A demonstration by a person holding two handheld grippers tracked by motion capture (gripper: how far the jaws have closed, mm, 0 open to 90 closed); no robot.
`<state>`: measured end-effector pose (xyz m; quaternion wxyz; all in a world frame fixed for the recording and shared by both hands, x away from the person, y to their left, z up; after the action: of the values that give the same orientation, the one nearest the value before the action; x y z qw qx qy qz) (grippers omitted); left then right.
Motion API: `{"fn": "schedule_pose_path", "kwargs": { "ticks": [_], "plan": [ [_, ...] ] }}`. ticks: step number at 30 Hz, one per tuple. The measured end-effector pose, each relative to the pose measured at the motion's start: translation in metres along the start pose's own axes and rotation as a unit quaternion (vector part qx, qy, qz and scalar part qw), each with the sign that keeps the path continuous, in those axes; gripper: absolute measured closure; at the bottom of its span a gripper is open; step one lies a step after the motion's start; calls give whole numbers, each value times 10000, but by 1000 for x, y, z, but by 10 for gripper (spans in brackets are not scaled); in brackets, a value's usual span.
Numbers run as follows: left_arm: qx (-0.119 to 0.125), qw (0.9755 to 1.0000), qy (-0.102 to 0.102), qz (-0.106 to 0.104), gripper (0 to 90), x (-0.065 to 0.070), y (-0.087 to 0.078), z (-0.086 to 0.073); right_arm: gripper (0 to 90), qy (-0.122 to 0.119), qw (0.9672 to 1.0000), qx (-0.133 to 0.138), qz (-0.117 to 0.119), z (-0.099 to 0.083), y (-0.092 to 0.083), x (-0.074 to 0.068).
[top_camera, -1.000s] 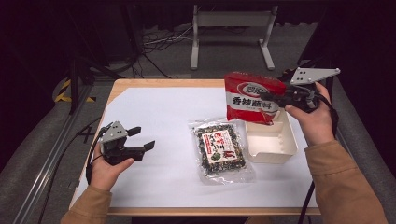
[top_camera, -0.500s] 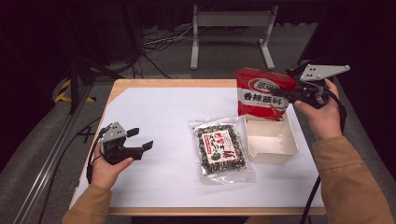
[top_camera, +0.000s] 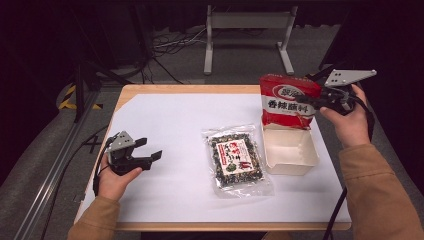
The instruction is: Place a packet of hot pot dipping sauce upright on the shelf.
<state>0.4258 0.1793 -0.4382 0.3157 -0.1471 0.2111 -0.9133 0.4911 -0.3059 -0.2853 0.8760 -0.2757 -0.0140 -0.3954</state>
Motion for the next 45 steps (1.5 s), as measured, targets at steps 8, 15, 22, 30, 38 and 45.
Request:
{"fn": "schedule_pose_path", "kwargs": {
  "ticks": [8, 15, 22, 30, 38, 45],
  "plan": [
    [-26, 10000, 4, -11, 231, 0, 0, -1, 898, 6, 9999, -150, -32, -8, 7, 6],
    [-54, 10000, -41, -23, 231, 0, 1, -2, 897, -22, 9998, -222, -8, -13, 18, 8],
    [-54, 10000, -11, -20, 231, -1, 0, -3, 897, -175, 9992, -346, 12, -17, 35, 4],
    [-44, 10000, -30, -19, 231, -2, 0, -3, 897, -169, 9992, -359, 61, -25, 44, 2],
    [-66, 10000, -26, -22, 231, -1, 1, -3, 895, -19, 9997, -180, 141, -33, 47, 2],
    [-80, 10000, -10, -28, 231, -1, 2, -3, 894, 81, 9994, -263, 226, -44, 50, -1]
  ]
}}
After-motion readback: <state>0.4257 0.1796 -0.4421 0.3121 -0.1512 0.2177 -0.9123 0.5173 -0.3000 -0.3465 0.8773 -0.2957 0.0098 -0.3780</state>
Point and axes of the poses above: each handheld gripper's, and its own axes: y roughly forward along the jaws, z roughly out of its top, x roughly to its right, the point moved 7 cm from there along y, roughly forward along the jaws, and after that the axes turned 7 degrees about -z, right-handed, at the moved point
